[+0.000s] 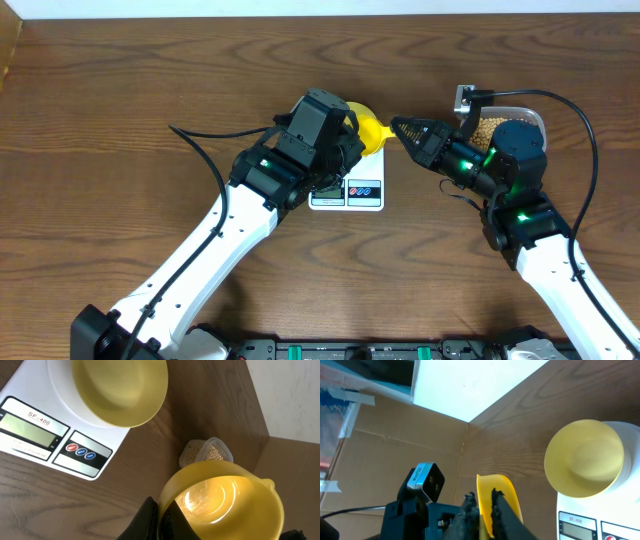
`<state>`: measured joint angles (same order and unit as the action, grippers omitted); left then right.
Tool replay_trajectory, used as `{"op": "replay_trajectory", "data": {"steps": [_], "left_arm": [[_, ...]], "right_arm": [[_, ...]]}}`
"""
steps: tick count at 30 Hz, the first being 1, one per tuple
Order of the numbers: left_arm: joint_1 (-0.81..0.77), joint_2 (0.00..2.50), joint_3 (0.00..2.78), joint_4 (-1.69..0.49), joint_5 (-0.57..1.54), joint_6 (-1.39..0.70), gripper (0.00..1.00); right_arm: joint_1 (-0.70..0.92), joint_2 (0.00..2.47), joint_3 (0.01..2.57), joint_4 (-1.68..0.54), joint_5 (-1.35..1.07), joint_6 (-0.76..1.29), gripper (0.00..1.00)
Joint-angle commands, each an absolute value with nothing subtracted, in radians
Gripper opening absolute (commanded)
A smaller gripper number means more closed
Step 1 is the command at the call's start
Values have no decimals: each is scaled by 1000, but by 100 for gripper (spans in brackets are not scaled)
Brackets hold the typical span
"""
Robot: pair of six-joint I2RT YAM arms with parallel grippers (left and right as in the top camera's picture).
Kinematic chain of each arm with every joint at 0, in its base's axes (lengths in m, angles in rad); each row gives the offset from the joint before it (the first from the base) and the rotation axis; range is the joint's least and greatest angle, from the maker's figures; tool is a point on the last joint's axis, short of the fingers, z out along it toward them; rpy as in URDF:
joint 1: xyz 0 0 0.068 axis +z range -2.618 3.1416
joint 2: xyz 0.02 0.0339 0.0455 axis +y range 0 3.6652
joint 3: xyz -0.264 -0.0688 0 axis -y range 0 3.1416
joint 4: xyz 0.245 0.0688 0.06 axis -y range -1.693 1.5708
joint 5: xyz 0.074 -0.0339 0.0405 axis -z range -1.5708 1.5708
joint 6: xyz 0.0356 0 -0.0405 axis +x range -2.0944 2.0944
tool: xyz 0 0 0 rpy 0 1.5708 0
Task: Scoop item into bowl and weigh 50g on scale
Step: 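Close the right gripper on the scoop handle beside the left gripper, then release the left gripper and carry the scoop right toward the soybean tub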
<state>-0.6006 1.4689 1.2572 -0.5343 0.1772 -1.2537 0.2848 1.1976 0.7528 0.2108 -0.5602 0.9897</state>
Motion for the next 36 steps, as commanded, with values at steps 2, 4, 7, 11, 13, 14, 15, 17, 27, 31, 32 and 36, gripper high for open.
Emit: {"op": "replay_trajectory", "data": {"steps": [2, 4, 7, 11, 13, 14, 15, 17, 27, 31, 32, 36], "left_arm": [[-602, 1478, 1264, -532, 163, -1254, 7], [-602, 1478, 1264, -532, 163, -1254, 7], [-602, 1478, 1264, -532, 163, -1254, 7], [-602, 1478, 1264, -532, 163, -1254, 7], [-602, 1478, 1264, -532, 163, -1254, 8], [-602, 1478, 1264, -532, 163, -1254, 17], [-602, 1478, 1264, -532, 163, -1254, 33], [-602, 1478, 1264, -533, 163, -1254, 69], [-601, 1474, 1264, -533, 163, -1206, 94], [-595, 1464, 1264, -545, 163, -1138, 94], [-591, 1460, 1264, -553, 163, -1127, 94], [-569, 1431, 1264, -585, 164, -1067, 94]], "right_arm": [[290, 1203, 772, 212, -556, 991, 2], [290, 1203, 772, 210, -556, 991, 1], [290, 1203, 772, 207, -556, 991, 1], [290, 1203, 772, 197, -556, 991, 1], [290, 1203, 772, 189, -556, 990, 1], [290, 1203, 772, 186, -556, 986, 1], [290, 1203, 772, 184, -556, 984, 1], [290, 1203, 772, 183, -556, 978, 1], [275, 1203, 772, 173, -548, 907, 1], [258, 1203, 772, 139, -533, 879, 1], [253, 1203, 772, 131, -527, 870, 1], [229, 1203, 772, 104, -515, 833, 1]]}}
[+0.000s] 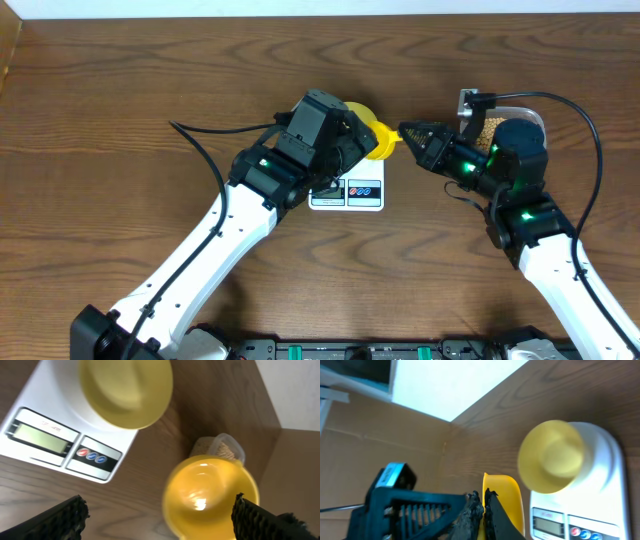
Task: Scoop item into bowl and weigh 50g on scale
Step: 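Release the left gripper and carry the scoop right toward the soybean tub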
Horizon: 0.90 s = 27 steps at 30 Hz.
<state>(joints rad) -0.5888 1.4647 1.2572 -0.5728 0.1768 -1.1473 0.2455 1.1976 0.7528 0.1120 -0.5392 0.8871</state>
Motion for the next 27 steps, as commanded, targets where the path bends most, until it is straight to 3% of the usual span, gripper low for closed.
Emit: {"op": "replay_trajectory", "data": {"steps": [1, 14, 19, 27], "left_arm": [[-562, 1421, 1264, -594, 163, -1037, 94], [-498, 1305, 1264, -780, 163, -502, 94], [-498, 1308, 1264, -829, 163, -381, 95], [-498, 1325, 1264, -820, 163, -377, 95]], "right_arm": [[226, 1203, 772, 100, -512, 831, 1], [221, 1203, 814, 32, -447, 691, 1], [221, 1203, 978, -230, -358, 563, 1], [221, 1203, 1185, -590, -48, 469, 1]]}}
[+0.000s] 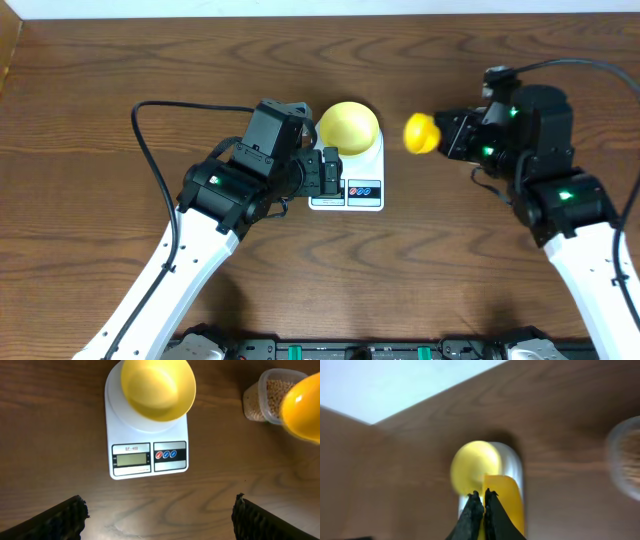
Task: Scoop item into bowl and weigh 50g on scale
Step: 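Release the left gripper and carry the scoop right toward the soybean tub, then move the left gripper down to the scale's buttons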
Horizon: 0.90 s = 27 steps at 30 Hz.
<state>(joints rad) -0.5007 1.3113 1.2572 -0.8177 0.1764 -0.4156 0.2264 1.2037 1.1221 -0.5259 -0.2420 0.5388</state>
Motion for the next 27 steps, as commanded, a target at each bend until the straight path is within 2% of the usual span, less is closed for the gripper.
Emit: {"op": "replay_trajectory", "data": {"steps": [1, 2, 4, 6, 8, 10, 11, 16, 22, 27], "left_arm": [[-498, 1329, 1264, -823, 163, -377, 95], [-498, 1335, 1264, -826, 163, -377, 94], [-498, 1349, 1264, -831, 163, -373, 75], [-500, 1365, 1264, -834, 163, -369, 68], [-501, 1388, 1264, -834, 164, -333, 71], [-501, 1398, 1264, -839, 164, -291, 88], [-501, 1404, 1264, -846, 164, -261, 100], [-502, 1424, 1264, -894, 155, -119, 98], [-548, 1425, 1264, -914, -101, -110, 98], [-618, 1428, 1264, -882, -167, -97, 98]], "right_arm": [[221, 1203, 1201, -617, -6, 464, 1], [221, 1203, 1216, -641, 37, 455, 1], [221, 1203, 1240, -677, 103, 438, 1], [221, 1203, 1261, -701, 147, 410, 1], [218, 1203, 1277, -712, 167, 382, 1], [207, 1203, 1278, -712, 167, 379, 1], [200, 1203, 1278, -713, 167, 379, 1], [156, 1203, 1278, -718, 137, 380, 1], [123, 1203, 1278, -714, 109, 380, 1], [116, 1203, 1278, -710, 106, 379, 1]]}}
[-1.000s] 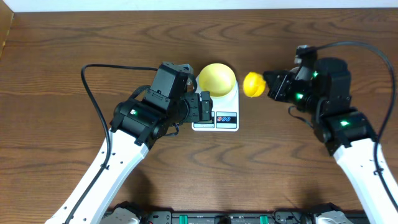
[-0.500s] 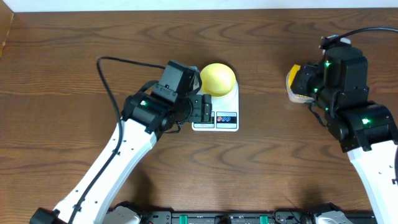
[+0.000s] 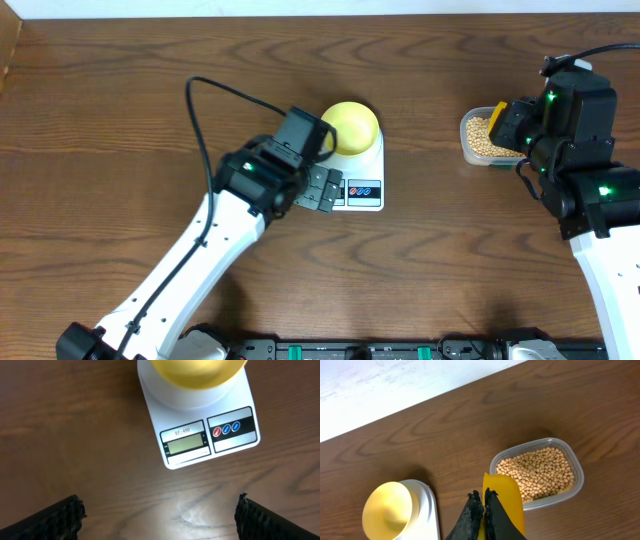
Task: Scoop item into bowl and weigh 50g on scale
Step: 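Move the left gripper down to the scale's buttons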
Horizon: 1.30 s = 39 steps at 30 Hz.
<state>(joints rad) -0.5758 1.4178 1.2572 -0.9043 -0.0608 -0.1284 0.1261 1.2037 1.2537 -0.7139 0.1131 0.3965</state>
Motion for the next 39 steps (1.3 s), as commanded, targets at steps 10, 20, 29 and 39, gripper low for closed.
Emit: {"op": "replay_trajectory", "data": {"steps": [10, 20, 29, 39], "left_arm": [[-656, 1518, 1264, -820, -214, -98, 98], [-659, 1545, 1264, -747, -188, -109, 98], [-664, 1655, 1264, -738, -196, -170, 98], [-720, 1716, 1264, -705, -226, -189, 98]], "right_arm": [[84, 1203, 1278, -715, 105, 379, 1], [84, 1203, 1277, -710, 102, 380, 1], [82, 1203, 1277, -706, 106, 380, 1], [82, 1204, 1277, -708, 105, 381, 1]]}}
